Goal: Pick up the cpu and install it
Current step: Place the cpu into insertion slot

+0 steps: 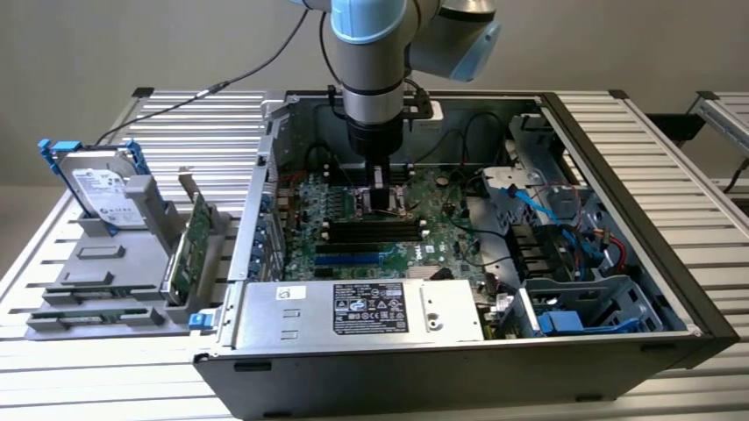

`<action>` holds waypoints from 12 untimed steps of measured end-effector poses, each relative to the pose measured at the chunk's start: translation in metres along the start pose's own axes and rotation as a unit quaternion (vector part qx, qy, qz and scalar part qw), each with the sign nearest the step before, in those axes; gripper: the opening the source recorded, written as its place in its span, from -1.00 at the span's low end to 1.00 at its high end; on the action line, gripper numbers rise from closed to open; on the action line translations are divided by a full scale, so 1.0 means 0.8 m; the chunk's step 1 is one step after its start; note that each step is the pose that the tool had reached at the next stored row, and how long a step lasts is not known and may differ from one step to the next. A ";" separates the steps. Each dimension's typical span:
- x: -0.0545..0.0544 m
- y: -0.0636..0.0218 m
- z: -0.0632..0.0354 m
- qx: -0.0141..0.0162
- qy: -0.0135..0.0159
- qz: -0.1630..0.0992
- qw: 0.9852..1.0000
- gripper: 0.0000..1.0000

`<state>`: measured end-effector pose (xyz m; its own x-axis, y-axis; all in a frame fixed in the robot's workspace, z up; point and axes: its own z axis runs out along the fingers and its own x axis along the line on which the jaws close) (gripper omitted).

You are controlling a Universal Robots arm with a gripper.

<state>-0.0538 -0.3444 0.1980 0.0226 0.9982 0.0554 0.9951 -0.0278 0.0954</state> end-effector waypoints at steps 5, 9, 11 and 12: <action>0.000 0.000 0.000 0.000 0.000 0.000 1.000 0.25; 0.001 0.000 0.000 0.000 0.000 0.000 1.000 0.25; 0.001 0.000 0.000 0.000 0.000 0.000 1.000 0.25; 0.001 0.000 0.000 0.000 0.000 0.000 1.000 0.25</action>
<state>-0.0537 -0.3436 0.1980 0.0225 0.9982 0.0554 0.9951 -0.0277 0.0954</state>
